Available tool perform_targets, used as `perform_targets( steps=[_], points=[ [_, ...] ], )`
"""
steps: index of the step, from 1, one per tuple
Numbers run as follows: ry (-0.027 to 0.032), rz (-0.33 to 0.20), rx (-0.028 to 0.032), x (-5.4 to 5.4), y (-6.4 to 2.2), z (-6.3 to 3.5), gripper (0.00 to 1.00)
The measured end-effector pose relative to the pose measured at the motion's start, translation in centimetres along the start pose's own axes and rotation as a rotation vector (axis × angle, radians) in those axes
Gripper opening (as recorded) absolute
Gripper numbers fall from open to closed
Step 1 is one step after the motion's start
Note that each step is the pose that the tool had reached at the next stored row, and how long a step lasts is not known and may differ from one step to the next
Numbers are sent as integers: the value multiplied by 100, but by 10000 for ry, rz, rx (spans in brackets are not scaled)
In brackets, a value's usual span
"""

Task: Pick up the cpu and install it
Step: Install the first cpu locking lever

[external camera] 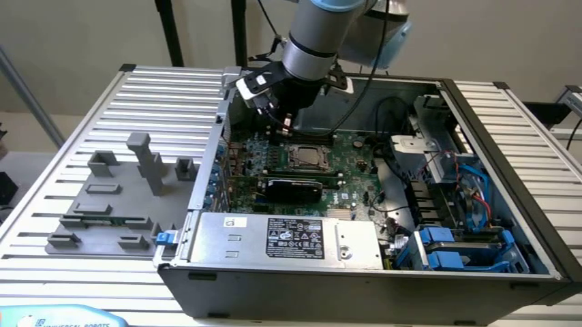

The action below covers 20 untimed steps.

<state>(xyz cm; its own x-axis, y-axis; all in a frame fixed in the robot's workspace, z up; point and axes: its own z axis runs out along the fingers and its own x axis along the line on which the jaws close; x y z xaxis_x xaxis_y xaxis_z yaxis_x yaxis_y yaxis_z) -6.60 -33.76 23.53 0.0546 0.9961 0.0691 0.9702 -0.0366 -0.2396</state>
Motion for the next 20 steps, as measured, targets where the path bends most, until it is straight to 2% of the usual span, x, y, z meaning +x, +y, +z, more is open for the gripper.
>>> perform_targets(
  steps=[4, 7, 10, 16, 17, 20],
  points=[
    [28, 14, 1, -5, -109, 12, 11],
    [67, 176, -11, -7, -150, 22, 11],
    [162, 563, -39, -8, -154, 23, 11],
    [422, 1608, -115, -8, -154, 23, 11],
    [445, 1691, -123, -10, -153, 25, 11],
    [449, 1709, -122, -11, -153, 26, 11]
  ],
)
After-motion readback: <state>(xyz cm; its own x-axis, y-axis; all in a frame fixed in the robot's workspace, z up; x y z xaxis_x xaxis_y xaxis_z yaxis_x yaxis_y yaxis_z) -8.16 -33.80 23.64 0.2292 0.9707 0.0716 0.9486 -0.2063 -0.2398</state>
